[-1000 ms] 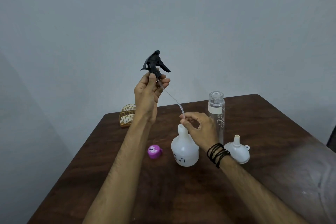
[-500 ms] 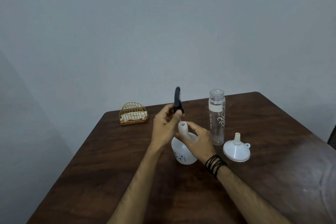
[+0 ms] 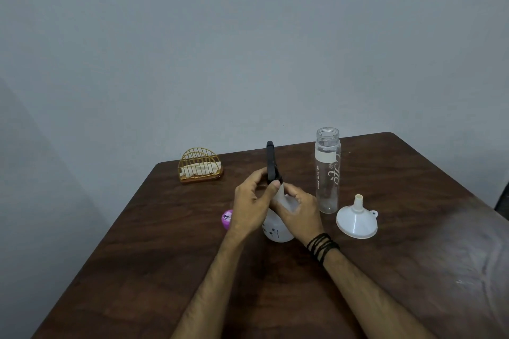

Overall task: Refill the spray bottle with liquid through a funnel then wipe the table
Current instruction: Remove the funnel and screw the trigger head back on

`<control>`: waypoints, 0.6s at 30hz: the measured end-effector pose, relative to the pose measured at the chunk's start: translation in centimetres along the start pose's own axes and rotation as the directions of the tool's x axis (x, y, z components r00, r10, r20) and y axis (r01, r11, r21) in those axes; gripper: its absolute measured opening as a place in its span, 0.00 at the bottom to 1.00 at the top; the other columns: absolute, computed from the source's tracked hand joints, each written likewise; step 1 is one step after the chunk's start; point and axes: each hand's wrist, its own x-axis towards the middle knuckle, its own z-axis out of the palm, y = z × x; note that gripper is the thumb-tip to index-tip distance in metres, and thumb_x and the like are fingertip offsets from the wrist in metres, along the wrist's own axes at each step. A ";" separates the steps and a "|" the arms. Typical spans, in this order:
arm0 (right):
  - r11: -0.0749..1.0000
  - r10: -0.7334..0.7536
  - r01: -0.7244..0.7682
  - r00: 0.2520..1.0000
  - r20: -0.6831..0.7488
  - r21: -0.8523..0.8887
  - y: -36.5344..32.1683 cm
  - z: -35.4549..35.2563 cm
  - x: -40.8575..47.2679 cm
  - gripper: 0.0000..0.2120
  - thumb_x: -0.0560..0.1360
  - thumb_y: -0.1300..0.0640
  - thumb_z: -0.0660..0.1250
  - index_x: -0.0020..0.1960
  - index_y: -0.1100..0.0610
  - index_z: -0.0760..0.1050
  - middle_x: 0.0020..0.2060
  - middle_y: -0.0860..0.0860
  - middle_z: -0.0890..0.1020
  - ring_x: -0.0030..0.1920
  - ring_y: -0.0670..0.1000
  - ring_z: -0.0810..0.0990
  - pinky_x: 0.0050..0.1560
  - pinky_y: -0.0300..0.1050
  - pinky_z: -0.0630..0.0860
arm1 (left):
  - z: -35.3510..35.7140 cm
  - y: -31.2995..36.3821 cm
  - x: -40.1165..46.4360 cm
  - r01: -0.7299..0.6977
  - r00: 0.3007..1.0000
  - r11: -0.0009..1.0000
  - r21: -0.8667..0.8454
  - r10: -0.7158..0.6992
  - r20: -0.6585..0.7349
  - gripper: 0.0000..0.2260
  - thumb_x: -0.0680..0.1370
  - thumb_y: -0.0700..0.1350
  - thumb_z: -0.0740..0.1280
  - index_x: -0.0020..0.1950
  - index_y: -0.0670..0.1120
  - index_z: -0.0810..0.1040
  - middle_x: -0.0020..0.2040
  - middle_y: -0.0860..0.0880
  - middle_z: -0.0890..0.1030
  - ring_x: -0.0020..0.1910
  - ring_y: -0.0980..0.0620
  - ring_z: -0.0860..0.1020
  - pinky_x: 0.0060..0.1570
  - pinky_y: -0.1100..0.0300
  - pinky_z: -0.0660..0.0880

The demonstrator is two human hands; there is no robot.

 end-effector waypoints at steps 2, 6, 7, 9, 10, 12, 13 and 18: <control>1.000 0.002 -0.002 1.000 0.003 -0.007 0.2 0.0 0.1 0.18 0.72 0.38 0.69 0.54 0.50 0.81 0.46 0.43 0.84 0.49 0.44 0.82 0.49 0.48 0.79 | -0.1 0.0 -0.1 -0.021 1.000 1.000 0.018 0.021 0.009 0.12 0.81 0.44 0.68 0.64 0.45 0.80 0.57 0.53 0.83 0.57 0.58 0.81 0.56 0.65 0.78; 1.000 0.007 -0.007 1.000 -0.001 -0.003 0.5 0.1 0.1 0.16 0.72 0.39 0.70 0.52 0.50 0.81 0.45 0.44 0.84 0.48 0.45 0.82 0.48 0.52 0.79 | -0.5 0.1 0.2 -0.069 0.996 0.994 0.082 0.063 0.070 0.12 0.82 0.43 0.66 0.65 0.45 0.79 0.57 0.51 0.82 0.56 0.61 0.79 0.52 0.72 0.75; 1.000 0.008 -0.008 1.000 -0.002 -0.002 0.5 0.1 0.1 0.16 0.72 0.40 0.70 0.52 0.50 0.81 0.44 0.44 0.84 0.48 0.45 0.82 0.48 0.52 0.79 | -0.6 0.1 0.3 -0.073 0.993 0.994 0.083 0.065 0.096 0.12 0.83 0.44 0.65 0.65 0.45 0.79 0.57 0.50 0.82 0.56 0.61 0.79 0.52 0.71 0.75; 1.000 0.010 -0.010 1.000 -0.004 0.002 0.5 0.2 0.0 0.16 0.72 0.39 0.71 0.51 0.50 0.81 0.44 0.44 0.84 0.48 0.45 0.82 0.48 0.52 0.79 | -0.9 0.2 0.4 -0.048 0.989 0.997 0.060 0.040 0.140 0.13 0.82 0.47 0.63 0.65 0.46 0.78 0.58 0.50 0.82 0.57 0.60 0.80 0.53 0.69 0.76; 1.000 0.010 -0.010 1.000 -0.005 0.004 0.5 0.2 -0.1 0.18 0.71 0.38 0.71 0.51 0.50 0.81 0.44 0.44 0.84 0.48 0.45 0.81 0.48 0.51 0.79 | -0.9 0.2 0.5 -0.033 0.988 0.998 0.046 0.026 0.152 0.14 0.82 0.48 0.62 0.65 0.46 0.78 0.58 0.50 0.82 0.57 0.59 0.80 0.54 0.68 0.77; 1.000 0.012 -0.012 1.000 -0.007 0.003 0.4 0.2 -0.2 0.21 0.70 0.35 0.70 0.54 0.49 0.82 0.46 0.44 0.84 0.49 0.44 0.81 0.48 0.48 0.79 | -1.0 0.2 0.4 -0.016 0.987 1.000 0.022 0.012 0.160 0.14 0.81 0.47 0.62 0.65 0.45 0.78 0.58 0.49 0.83 0.57 0.57 0.81 0.55 0.66 0.77; 1.000 0.017 -0.017 1.000 -0.007 0.003 0.4 0.2 -0.3 0.22 0.70 0.34 0.70 0.55 0.48 0.82 0.47 0.44 0.84 0.49 0.43 0.81 0.49 0.47 0.79 | -0.9 0.2 0.4 -0.012 0.988 1.000 0.012 0.009 0.157 0.14 0.82 0.47 0.62 0.65 0.44 0.78 0.57 0.48 0.83 0.56 0.57 0.81 0.54 0.66 0.77; 0.998 0.063 -0.063 0.998 0.002 0.030 0.4 0.1 -0.5 0.29 0.68 0.32 0.68 0.59 0.50 0.82 0.51 0.46 0.84 0.51 0.41 0.82 0.51 0.39 0.79 | 0.0 0.5 0.0 -0.011 0.999 0.999 0.035 0.009 0.052 0.13 0.81 0.52 0.67 0.57 0.44 0.80 0.50 0.50 0.84 0.50 0.57 0.82 0.49 0.63 0.80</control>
